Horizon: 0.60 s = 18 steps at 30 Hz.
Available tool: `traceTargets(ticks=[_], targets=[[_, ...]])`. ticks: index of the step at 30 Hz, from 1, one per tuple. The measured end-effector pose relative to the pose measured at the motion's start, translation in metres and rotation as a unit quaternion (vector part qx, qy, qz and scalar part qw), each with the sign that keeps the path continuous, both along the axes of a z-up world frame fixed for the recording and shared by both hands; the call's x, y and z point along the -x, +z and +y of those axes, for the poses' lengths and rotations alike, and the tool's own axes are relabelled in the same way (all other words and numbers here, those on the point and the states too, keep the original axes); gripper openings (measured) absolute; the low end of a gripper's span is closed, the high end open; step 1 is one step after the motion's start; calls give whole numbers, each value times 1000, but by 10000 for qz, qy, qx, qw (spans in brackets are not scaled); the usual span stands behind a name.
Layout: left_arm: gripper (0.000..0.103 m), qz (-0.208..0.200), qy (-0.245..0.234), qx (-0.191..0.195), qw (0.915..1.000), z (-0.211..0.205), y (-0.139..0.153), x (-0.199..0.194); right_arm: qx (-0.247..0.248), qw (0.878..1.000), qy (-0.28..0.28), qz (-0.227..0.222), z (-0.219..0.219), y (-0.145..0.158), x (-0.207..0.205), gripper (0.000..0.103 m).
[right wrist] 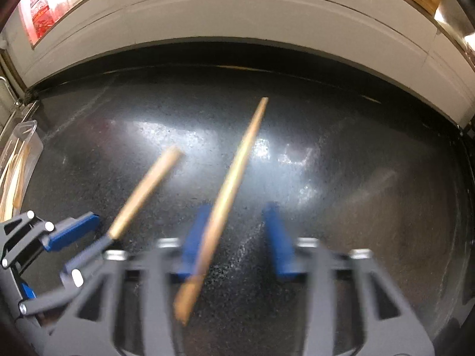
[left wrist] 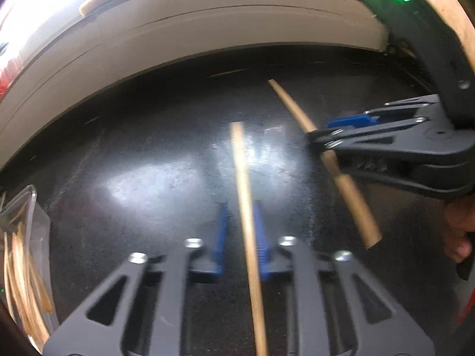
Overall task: Organize utensils
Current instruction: 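Grasp a chopstick with the left tool while the right tool grasps the other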
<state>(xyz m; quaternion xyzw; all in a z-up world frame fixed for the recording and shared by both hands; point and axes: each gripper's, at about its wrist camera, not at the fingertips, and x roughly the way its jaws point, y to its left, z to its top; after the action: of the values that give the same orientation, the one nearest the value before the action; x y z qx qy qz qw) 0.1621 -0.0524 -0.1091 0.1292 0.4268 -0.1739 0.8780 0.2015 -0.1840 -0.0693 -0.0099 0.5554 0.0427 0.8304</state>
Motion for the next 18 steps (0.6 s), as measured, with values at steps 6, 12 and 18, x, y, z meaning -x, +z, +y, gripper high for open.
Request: traceTargets(ticks=[6,12,18], targets=[[6,17,256,-54,9997,-4,3,3,-3,9999,-92,-58,-7,1,12,8],[6,172,669,91,9976,12,3,15,-250,9986,-445,-100,-34,11,61,8],[6,431,950,275,9942,29,16,42,-453,9940,-881,-469,-64,51,122,8]])
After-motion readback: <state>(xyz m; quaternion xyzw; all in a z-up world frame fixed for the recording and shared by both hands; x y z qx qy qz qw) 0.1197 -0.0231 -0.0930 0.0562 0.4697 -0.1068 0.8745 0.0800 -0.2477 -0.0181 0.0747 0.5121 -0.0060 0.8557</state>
